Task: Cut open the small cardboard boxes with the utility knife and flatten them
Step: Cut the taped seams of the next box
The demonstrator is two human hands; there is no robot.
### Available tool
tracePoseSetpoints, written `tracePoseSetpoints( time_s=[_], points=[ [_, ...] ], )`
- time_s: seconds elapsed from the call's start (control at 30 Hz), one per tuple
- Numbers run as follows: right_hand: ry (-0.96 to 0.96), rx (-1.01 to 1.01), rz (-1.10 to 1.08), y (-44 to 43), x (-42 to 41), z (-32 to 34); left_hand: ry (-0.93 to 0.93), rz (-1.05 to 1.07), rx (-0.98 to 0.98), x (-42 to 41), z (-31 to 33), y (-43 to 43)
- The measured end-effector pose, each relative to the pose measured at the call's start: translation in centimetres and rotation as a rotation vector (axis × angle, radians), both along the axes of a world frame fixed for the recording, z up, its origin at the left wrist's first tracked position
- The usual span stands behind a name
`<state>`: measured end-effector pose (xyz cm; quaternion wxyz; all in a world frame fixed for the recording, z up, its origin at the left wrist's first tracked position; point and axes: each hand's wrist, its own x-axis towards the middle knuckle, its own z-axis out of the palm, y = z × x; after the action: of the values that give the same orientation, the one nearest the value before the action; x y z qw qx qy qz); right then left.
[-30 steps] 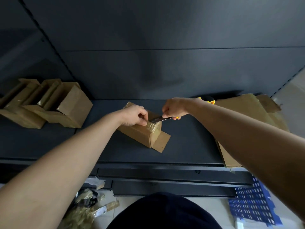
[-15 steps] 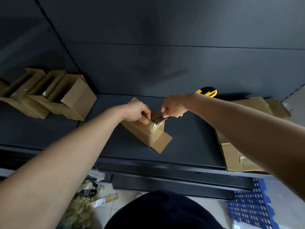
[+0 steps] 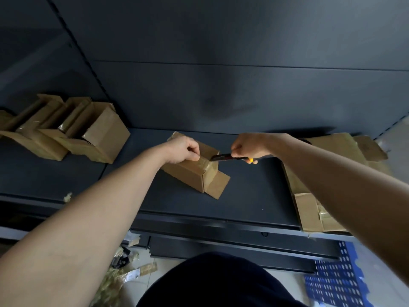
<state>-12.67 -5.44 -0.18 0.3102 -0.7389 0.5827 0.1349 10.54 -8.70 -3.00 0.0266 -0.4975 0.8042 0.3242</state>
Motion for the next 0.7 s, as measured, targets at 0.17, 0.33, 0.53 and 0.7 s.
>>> tracePoseSetpoints(
  time_s=[0.17, 0.33, 0.53, 0.7],
  points=[
    [-0.141, -0.044, -0.373, 1.9, -2.6, -1.5, -0.001, 0.110, -0.073, -0.7, 0.0, 0.1],
    [-0.302, -0.061, -0.541, 3.1, -0.7, -3.0, -0.020, 0.134, -0.076, -1.5, 0.2, 0.3],
    [-0.376, -0.113, -0.677, 3.8, 0.6, -4.3, 0.044, 0.163, -0.122, -1.3, -0.2, 1.0],
    [-0.427, -0.165, -0.770, 3.7, 1.0, -4.4, 0.146, 0.181, -0.174, -0.9, -0.4, 1.5]
  ],
)
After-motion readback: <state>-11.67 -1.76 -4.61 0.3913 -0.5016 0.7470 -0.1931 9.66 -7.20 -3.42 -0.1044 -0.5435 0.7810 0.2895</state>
